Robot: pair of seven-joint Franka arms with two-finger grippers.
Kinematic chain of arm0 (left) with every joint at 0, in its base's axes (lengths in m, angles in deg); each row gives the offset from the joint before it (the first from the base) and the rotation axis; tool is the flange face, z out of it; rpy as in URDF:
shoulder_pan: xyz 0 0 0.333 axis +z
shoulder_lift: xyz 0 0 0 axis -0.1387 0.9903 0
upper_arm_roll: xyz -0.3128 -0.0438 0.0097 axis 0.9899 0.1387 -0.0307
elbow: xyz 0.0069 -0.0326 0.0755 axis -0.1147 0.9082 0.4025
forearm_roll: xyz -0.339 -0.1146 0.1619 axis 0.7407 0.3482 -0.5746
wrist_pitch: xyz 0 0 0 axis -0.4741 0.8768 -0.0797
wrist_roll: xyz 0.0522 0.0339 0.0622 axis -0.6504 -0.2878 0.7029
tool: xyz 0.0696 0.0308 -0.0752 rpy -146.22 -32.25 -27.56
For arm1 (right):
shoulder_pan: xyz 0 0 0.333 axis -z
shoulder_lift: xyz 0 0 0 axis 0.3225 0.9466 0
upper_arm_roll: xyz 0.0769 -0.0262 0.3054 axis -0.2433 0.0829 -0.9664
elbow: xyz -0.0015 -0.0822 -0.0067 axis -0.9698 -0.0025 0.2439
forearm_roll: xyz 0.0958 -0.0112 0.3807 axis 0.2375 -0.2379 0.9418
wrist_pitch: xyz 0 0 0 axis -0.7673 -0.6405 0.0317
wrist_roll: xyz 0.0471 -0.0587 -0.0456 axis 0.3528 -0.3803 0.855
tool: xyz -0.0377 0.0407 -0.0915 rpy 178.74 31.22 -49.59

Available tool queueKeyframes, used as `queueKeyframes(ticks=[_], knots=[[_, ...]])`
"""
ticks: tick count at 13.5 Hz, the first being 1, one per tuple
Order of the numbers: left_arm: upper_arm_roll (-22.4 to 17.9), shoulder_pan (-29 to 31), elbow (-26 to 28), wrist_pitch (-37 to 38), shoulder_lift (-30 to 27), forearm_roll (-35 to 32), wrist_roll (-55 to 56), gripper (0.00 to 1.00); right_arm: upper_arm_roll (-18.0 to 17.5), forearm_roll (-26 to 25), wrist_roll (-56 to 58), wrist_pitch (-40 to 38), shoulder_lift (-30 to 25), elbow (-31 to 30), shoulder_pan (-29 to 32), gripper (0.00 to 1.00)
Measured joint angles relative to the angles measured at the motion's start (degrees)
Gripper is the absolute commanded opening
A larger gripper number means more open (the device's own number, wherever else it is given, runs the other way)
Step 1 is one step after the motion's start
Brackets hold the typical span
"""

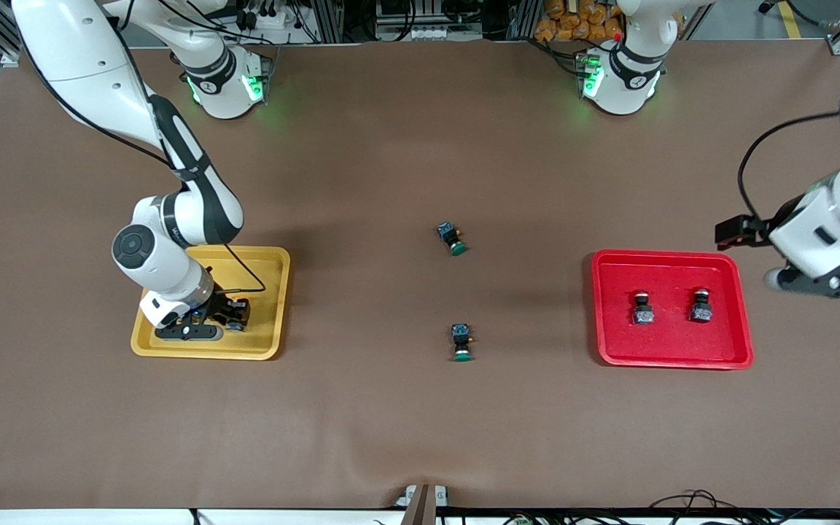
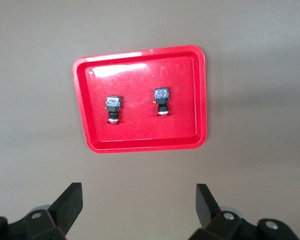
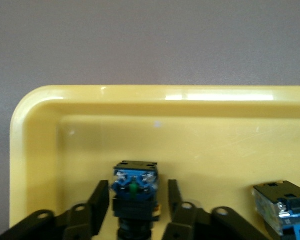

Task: Place red and yellow buttons in trays
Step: 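Open both grippers and withdraw both arms from the trays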

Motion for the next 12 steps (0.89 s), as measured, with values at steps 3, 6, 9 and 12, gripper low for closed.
queueKeyframes(ticks=[3,6,9,12], knots=[[2.29,-0.25,0.0,0.47,-2.0,1.54,0.13,1.0,0.35,0.0,0.02,-4.1,-3.03,0.64,0.21,1.0],[2.56,-0.16,0.08,0.49,-1.99,3.0,0.19,1.0,1.01,0.0,0.1,-22.62,-12.04,5.52,2.18,1.0],[2.45,0.28,0.13,0.52,-1.95,4.15,0.18,1.0,1.44,-0.02,2.76,-43.51,-20.3,15.21,5.74,1.0],[2.4,0.24,0.03,0.52,-2.07,4.2,0.26,1.0,1.62,-0.08,8.49,-58.57,-22.39,27.28,9.47,1.0]])
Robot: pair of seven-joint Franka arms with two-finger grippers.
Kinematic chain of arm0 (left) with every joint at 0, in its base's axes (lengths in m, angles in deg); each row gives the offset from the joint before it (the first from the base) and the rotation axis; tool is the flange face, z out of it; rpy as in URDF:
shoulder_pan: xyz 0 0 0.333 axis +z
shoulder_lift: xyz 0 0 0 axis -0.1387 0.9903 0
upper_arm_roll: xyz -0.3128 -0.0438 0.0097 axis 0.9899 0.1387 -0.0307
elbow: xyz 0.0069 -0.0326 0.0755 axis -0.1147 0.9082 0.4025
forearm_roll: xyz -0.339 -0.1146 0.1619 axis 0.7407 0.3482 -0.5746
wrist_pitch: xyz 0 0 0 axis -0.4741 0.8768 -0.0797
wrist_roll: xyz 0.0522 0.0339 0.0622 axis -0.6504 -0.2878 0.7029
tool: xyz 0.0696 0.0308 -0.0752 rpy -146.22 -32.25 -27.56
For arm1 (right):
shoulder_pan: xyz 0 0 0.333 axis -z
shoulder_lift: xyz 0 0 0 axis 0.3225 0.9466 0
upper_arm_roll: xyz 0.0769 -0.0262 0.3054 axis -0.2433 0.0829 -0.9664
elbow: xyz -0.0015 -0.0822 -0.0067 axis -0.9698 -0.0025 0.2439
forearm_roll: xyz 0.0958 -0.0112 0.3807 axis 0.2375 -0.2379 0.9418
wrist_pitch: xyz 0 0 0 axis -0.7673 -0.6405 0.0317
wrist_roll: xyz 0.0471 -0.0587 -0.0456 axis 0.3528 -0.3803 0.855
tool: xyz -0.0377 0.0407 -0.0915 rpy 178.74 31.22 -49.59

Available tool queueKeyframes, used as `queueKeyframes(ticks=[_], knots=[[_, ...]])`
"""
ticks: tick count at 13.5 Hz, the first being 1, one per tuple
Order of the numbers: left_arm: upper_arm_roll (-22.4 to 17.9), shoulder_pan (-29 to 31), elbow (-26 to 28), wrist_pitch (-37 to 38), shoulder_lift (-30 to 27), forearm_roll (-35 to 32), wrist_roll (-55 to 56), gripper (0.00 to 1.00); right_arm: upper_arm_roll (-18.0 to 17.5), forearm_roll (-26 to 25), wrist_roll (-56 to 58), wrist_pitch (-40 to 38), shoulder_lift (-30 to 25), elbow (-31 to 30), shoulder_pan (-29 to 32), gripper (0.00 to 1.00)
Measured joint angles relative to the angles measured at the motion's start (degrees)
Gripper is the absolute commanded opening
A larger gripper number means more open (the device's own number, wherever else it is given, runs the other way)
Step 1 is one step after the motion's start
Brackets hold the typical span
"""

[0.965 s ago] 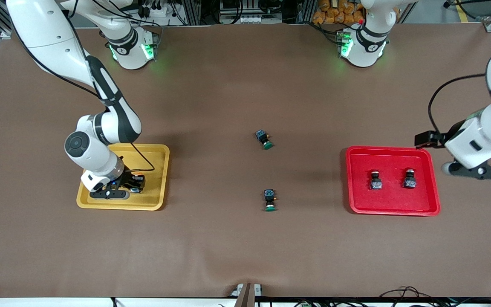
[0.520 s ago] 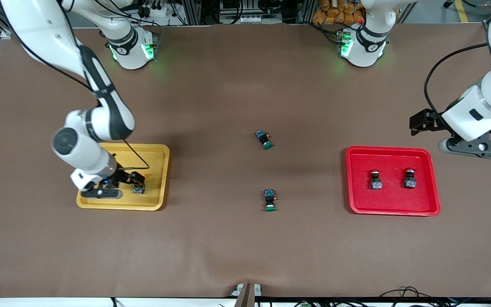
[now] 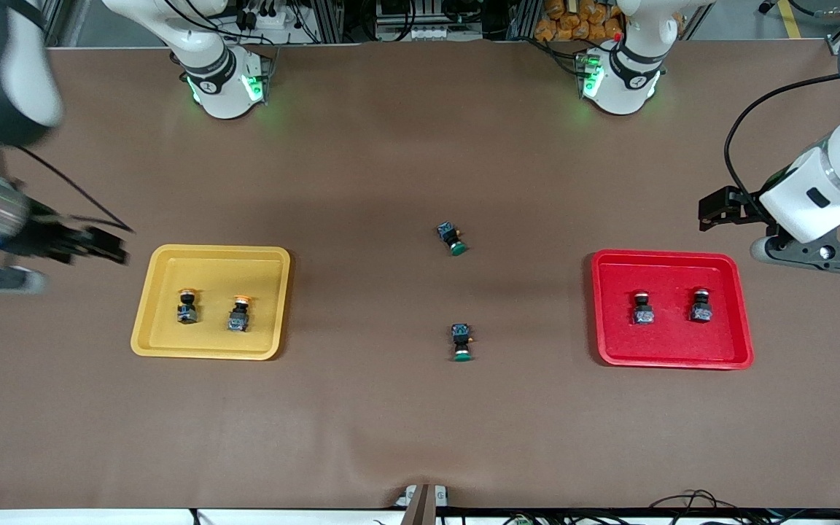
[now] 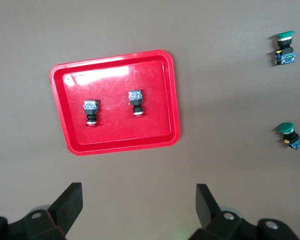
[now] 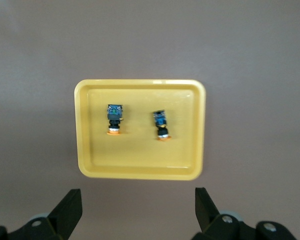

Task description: Place red and yellow buttons in trays

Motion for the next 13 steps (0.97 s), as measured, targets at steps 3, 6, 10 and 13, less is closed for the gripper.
queueKeyframes(ticks=[3,6,10,13], knots=[[-3.89,-2.52,-0.28,0.17,-3.16,0.31,0.09,1.0,0.07,-1.81,3.98,-4.27,0.24,6.46,2.36,1.0],[-12.18,-10.03,1.38,1.03,-6.89,1.38,0.21,1.0,0.0,-2.41,4.79,-4.79,-0.17,5.26,2.49,1.0],[-16.06,-11.28,8.76,-0.13,-12.16,6.73,0.74,1.0,0.05,-2.47,6.6,-0.22,-6.49,-3.87,3.79,1.0],[-17.18,-14.1,11.95,-1.42,-15.36,6.37,1.06,1.0,-0.18,-2.46,6.62,0.46,-7.88,-4.3,3.81,1.0]])
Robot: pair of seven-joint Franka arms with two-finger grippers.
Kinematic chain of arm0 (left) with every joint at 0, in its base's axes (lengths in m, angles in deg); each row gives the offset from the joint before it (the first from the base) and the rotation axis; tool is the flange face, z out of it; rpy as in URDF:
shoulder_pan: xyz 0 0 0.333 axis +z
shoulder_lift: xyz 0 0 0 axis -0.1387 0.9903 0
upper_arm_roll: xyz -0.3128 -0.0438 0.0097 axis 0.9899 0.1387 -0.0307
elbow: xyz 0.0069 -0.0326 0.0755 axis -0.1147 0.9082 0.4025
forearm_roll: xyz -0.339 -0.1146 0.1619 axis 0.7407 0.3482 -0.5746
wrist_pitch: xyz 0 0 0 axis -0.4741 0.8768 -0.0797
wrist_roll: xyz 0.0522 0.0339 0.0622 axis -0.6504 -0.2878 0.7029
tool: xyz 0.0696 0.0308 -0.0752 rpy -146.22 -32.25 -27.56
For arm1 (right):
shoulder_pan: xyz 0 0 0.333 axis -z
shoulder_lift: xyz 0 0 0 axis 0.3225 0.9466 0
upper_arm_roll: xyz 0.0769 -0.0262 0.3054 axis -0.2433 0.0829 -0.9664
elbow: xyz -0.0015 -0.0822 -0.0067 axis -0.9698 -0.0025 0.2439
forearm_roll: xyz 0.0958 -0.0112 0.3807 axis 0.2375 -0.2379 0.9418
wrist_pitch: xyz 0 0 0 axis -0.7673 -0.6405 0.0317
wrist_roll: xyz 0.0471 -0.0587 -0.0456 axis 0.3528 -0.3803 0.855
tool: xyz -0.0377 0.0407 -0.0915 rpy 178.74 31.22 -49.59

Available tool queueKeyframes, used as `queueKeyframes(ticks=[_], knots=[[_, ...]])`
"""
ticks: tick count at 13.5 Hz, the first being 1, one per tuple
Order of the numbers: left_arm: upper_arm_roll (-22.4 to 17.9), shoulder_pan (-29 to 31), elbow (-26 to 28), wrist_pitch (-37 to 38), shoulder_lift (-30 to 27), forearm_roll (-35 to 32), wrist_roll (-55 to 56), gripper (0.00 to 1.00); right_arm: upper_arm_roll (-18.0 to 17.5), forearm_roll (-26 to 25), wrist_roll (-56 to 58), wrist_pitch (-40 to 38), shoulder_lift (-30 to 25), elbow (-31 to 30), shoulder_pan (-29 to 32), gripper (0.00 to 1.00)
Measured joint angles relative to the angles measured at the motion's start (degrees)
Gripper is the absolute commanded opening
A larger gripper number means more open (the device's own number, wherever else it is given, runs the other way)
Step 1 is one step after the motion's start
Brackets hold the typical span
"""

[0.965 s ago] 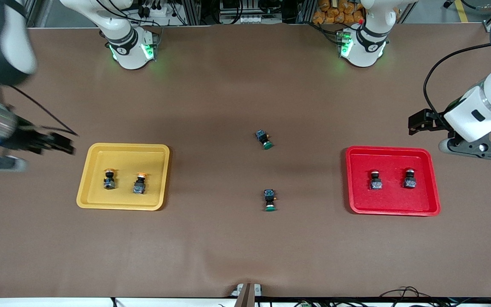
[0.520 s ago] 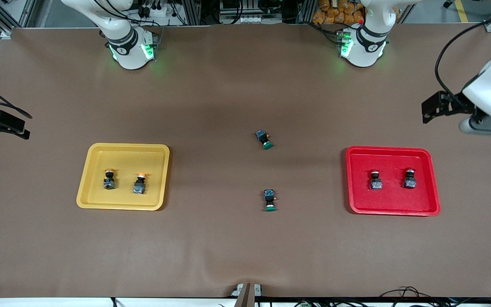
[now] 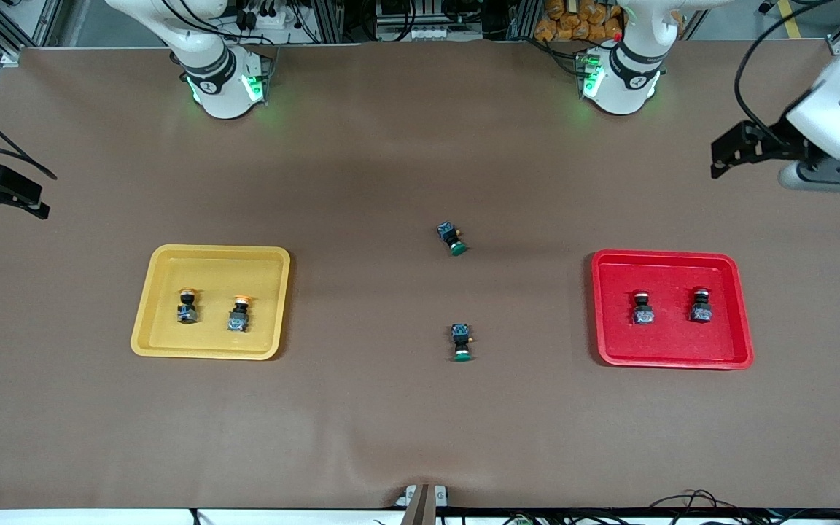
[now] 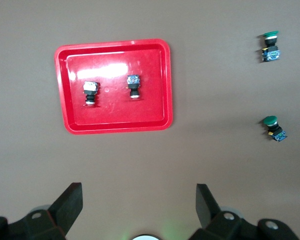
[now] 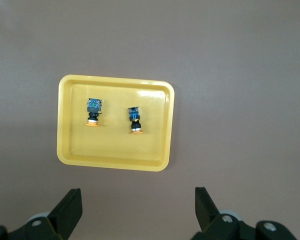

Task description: Place red and yellow buttons in trays

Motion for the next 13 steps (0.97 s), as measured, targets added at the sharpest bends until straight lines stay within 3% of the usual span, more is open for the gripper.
queueKeyframes(ticks=[3,13], knots=[[-0.68,-2.57,1.07,-0.74,-1.04,-1.42,2.12,1.0,-0.47,0.01,0.01,0.4,0.01,0.28,-0.01,1.0],[-1.09,-2.16,2.28,-4.39,-0.98,-1.48,2.28,1.0,-0.54,0.04,0.07,0.42,0.01,0.32,-0.01,1.0]])
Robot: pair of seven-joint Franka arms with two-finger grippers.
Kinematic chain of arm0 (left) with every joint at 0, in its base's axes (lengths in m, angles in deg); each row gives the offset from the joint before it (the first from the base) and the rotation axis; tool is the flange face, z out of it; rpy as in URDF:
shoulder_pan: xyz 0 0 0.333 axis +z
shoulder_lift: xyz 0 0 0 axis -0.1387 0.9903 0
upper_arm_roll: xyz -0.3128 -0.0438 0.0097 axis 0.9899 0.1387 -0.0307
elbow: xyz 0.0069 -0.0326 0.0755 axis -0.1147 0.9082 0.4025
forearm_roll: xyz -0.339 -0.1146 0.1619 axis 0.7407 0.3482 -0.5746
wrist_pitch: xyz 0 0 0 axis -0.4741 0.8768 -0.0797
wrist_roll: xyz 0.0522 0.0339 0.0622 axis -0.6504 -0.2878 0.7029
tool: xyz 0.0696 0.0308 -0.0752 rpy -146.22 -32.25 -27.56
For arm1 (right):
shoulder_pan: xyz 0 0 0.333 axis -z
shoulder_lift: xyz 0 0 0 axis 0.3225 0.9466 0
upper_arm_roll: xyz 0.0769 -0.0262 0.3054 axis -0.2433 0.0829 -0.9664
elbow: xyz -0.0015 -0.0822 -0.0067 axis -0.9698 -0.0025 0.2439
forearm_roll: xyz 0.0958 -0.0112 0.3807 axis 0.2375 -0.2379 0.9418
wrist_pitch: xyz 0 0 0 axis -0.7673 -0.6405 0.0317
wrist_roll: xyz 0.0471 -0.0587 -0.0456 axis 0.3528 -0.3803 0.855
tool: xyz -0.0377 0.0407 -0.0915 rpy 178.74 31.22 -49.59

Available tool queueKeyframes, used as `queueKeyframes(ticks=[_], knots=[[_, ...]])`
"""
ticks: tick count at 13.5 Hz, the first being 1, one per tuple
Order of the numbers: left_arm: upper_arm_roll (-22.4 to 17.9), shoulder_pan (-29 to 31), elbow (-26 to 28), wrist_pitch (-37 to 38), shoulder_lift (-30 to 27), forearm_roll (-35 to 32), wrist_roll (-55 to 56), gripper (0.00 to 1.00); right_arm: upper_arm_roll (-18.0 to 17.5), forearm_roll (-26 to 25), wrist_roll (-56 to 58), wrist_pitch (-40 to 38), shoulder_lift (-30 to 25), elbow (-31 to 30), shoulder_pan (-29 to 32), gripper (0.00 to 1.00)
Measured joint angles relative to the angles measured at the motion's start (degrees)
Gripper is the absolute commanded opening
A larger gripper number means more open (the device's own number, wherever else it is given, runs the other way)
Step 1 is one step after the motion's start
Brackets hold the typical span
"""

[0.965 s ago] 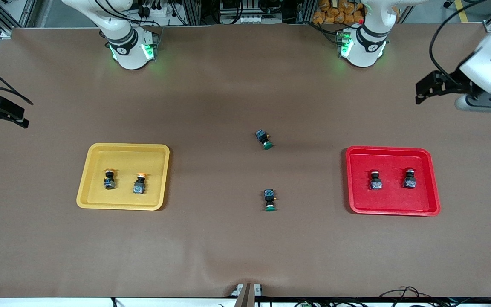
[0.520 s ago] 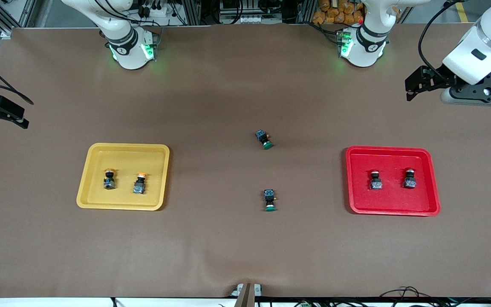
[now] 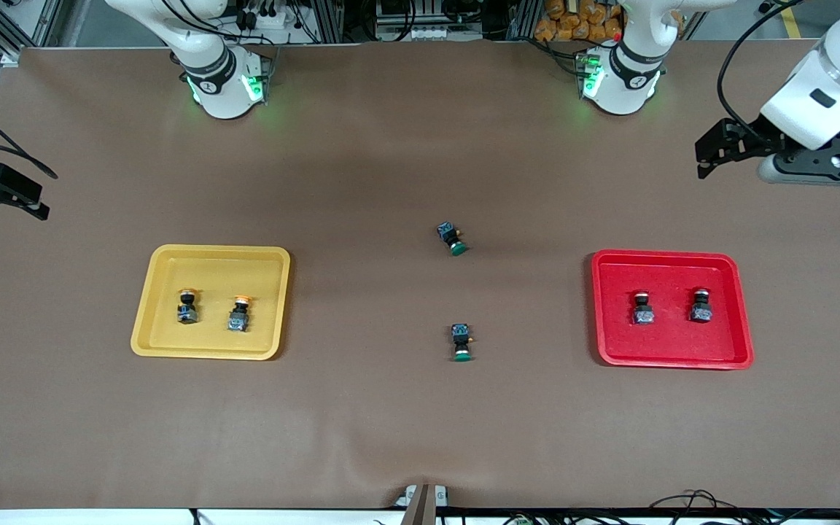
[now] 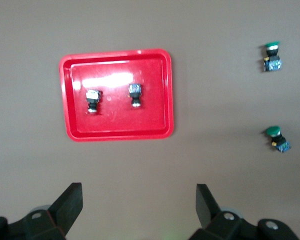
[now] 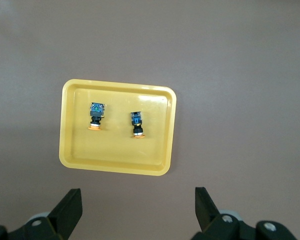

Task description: Place red and yellow buttons in trays

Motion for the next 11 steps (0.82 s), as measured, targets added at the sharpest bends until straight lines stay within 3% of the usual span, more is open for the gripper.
queueKeyframes(ticks=[3,11], knots=[[-0.52,0.34,-0.62,-3.2,0.87,0.0,0.0,1.0,0.0,0.0,0.01,0.0,0.0,0.0,0.0,1.0],[-0.29,1.25,-1.26,-2.45,1.67,0.0,2.27,1.0,-0.01,0.0,0.03,-0.46,0.03,0.0,0.0,1.0]])
